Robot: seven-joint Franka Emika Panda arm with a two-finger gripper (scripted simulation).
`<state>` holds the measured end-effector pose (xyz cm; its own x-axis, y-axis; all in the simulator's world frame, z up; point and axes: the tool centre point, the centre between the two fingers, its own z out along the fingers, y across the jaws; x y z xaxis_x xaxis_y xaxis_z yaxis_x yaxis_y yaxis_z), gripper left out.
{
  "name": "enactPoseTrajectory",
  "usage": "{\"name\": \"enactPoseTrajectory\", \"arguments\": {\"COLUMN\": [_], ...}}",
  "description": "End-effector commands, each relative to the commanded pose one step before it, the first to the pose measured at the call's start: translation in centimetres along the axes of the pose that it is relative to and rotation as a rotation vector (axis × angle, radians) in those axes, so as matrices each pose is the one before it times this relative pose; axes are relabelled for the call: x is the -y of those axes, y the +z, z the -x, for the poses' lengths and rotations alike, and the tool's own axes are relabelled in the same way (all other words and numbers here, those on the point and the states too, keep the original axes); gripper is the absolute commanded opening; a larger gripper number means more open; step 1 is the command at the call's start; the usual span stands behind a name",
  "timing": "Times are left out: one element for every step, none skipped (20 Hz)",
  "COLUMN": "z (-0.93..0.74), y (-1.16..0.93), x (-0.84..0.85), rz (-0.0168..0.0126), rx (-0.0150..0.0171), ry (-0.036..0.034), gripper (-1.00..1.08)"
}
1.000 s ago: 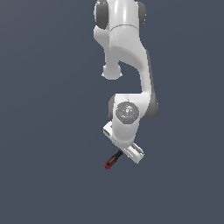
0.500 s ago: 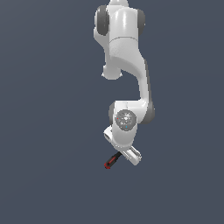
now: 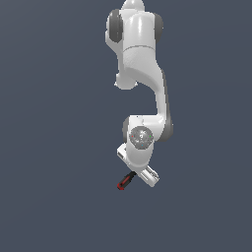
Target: Pick up the object and move it to a goal position.
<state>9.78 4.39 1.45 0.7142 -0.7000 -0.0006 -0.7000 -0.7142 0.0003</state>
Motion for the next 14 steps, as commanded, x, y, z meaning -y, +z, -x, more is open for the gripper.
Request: {"name": "enactPoseTrajectory", "arguments": {"z": [-0.023, 0.000, 0.000, 0.000, 0.000, 0.000, 0.009, 0.002, 0.005, 0.008, 0.011, 0.014, 0.018, 0.021], "y": [-0.024, 0.000, 0.000, 0.000, 0.000, 0.000, 0.023, -0.022, -0.065, -0.108, -0.152, -0.197, -0.242, -0.288], "x": [0.016, 0.000, 0.000, 0.000, 0.000, 0.000, -0.011, -0.007, -0.020, -0.033, -0.046, -0.060, -0.074, -0.088], "rz": [-0.00040, 0.00000, 0.00000, 0.00000, 0.00000, 0.00000, 0.00045, 0.00000, 0.00000, 0.00000, 0.00000, 0.00000, 0.00000, 0.00000], "rx": [-0.00042, 0.00000, 0.00000, 0.00000, 0.00000, 0.00000, 0.00017, 0.00000, 0.00000, 0.00000, 0.00000, 0.00000, 0.00000, 0.00000], "ry": [0.00001, 0.00000, 0.00000, 0.00000, 0.00000, 0.00000, 0.00007, 0.00000, 0.00000, 0.00000, 0.00000, 0.00000, 0.00000, 0.00000], "gripper": [-1.00, -1.00, -1.00, -1.00, -1.00, -1.00, -1.00, -1.00, -1.00, -1.00, -1.00, -1.00, -1.00, -1.00]}}
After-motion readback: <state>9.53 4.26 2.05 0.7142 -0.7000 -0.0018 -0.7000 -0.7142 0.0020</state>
